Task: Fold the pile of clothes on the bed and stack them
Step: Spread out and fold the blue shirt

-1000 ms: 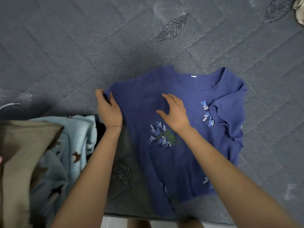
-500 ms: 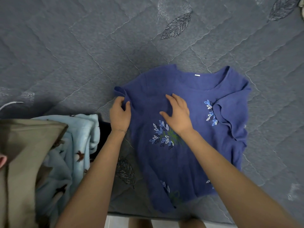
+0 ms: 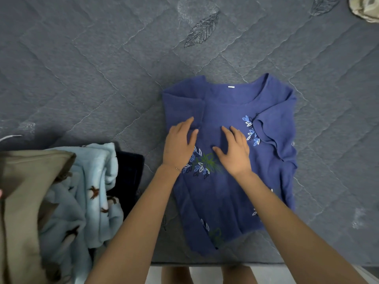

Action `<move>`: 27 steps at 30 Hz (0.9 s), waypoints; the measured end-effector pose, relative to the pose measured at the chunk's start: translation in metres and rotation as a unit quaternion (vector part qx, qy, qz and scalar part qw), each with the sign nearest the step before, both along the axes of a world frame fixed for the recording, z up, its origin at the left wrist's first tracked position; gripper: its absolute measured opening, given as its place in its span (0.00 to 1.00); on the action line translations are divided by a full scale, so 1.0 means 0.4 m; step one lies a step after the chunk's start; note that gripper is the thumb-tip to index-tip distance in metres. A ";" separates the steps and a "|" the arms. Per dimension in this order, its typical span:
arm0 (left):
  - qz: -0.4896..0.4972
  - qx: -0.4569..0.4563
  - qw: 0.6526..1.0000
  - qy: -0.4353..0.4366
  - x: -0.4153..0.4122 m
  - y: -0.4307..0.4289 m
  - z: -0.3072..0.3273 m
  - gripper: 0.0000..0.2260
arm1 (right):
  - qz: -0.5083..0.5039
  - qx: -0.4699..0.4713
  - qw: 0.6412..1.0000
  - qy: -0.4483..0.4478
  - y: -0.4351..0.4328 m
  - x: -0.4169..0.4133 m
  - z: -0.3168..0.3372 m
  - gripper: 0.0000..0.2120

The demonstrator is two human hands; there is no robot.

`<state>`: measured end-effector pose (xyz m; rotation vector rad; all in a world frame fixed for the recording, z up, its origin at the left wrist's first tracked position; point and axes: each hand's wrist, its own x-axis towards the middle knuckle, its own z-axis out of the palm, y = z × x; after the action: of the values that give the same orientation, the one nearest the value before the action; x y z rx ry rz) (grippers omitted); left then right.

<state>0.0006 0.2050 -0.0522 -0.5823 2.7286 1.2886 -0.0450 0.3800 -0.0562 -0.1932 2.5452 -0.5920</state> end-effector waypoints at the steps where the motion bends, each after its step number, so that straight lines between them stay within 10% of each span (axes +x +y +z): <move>1: -0.005 -0.031 1.000 -0.002 0.013 0.003 -0.002 0.21 | -0.004 0.003 1.000 0.003 0.014 0.006 0.003 0.32; 17: -0.178 -0.135 0.973 -0.059 0.334 0.219 -0.036 0.21 | -0.060 0.053 0.996 -0.044 0.222 0.260 0.043 0.32; 27: 0.077 -0.092 0.972 -0.202 0.505 0.343 -0.044 0.26 | -0.183 0.068 0.980 -0.026 0.421 0.361 0.019 0.38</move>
<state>0.2028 0.3421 -0.0700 -0.9717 2.5089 0.8259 0.0994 0.5482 -0.0486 0.3410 2.5738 -0.5446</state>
